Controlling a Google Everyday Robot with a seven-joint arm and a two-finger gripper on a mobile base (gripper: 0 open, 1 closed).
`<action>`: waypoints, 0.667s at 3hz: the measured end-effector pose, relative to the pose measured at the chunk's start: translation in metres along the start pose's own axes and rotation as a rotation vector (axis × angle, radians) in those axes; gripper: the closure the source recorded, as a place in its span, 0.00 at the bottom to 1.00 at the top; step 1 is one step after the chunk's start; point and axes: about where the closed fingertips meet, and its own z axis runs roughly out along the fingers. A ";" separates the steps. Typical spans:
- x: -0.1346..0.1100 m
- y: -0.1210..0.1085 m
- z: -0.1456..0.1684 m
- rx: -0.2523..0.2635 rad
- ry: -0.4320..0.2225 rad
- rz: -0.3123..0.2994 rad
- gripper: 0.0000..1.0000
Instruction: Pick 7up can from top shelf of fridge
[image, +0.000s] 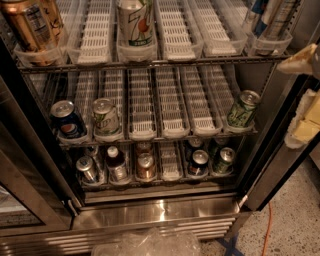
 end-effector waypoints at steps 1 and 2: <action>-0.001 -0.002 0.021 -0.138 -0.243 -0.085 0.00; -0.015 -0.005 0.035 -0.192 -0.359 -0.082 0.00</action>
Offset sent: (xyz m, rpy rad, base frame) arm 0.0073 0.0026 -0.0159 0.1778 0.0298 0.1434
